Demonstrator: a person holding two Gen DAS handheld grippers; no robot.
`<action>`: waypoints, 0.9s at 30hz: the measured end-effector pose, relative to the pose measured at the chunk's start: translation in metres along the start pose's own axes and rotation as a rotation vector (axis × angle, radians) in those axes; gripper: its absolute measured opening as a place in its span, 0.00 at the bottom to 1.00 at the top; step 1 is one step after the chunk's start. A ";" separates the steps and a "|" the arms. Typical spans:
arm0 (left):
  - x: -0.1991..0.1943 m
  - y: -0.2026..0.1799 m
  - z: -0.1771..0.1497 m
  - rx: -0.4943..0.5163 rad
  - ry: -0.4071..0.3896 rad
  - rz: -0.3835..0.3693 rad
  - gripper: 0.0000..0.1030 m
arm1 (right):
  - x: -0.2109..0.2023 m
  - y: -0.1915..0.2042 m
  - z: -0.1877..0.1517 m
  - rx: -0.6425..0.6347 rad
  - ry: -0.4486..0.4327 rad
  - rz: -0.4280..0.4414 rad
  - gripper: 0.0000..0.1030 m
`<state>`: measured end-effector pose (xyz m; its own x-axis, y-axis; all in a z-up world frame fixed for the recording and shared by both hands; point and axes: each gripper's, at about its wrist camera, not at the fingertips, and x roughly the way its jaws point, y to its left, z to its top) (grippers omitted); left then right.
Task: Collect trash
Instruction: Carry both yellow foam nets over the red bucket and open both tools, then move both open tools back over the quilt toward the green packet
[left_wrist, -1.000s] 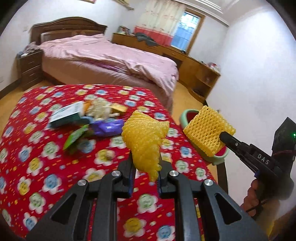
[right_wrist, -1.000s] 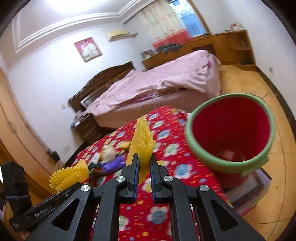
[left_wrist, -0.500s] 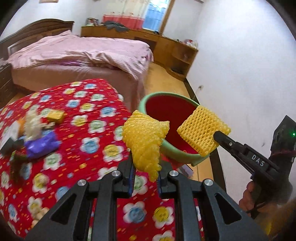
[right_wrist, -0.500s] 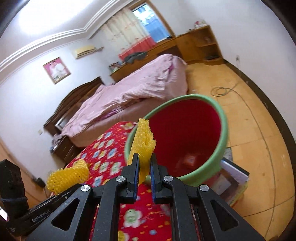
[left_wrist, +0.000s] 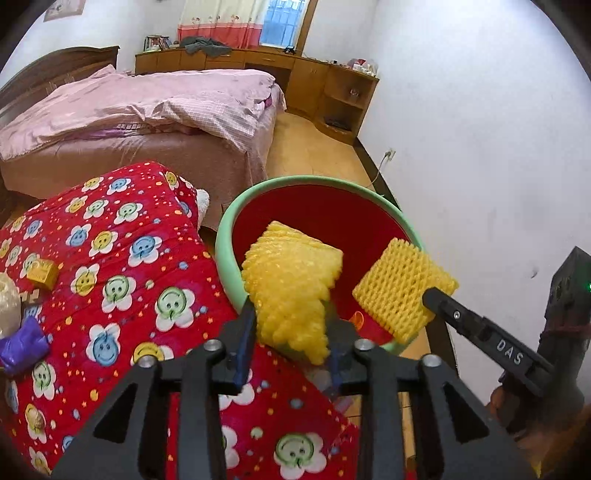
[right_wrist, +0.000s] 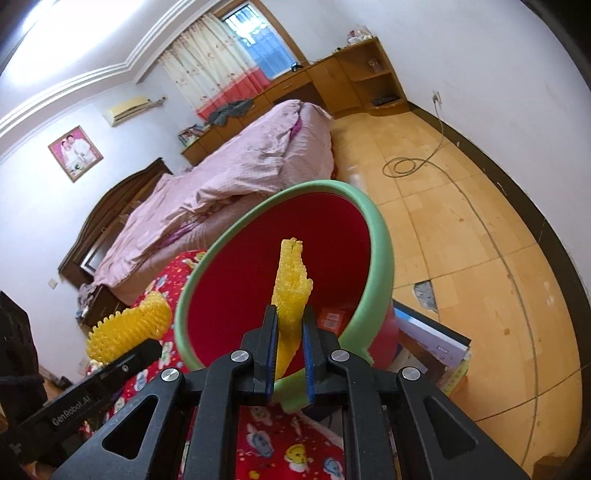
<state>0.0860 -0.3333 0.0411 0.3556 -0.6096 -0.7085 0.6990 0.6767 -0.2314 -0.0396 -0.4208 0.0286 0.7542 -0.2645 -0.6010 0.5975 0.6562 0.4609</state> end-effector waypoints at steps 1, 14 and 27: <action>0.002 0.000 0.001 0.001 -0.001 0.001 0.39 | 0.002 0.002 -0.001 -0.007 0.004 -0.004 0.15; -0.003 -0.010 0.002 0.045 -0.037 -0.016 0.54 | 0.000 0.006 -0.002 -0.019 -0.018 0.010 0.27; -0.038 -0.002 -0.001 0.026 -0.089 0.000 0.60 | -0.017 0.021 -0.003 -0.044 -0.047 0.036 0.46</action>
<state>0.0701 -0.3112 0.0684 0.4084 -0.6451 -0.6458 0.7147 0.6661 -0.2134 -0.0407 -0.4003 0.0471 0.7872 -0.2724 -0.5533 0.5582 0.6962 0.4514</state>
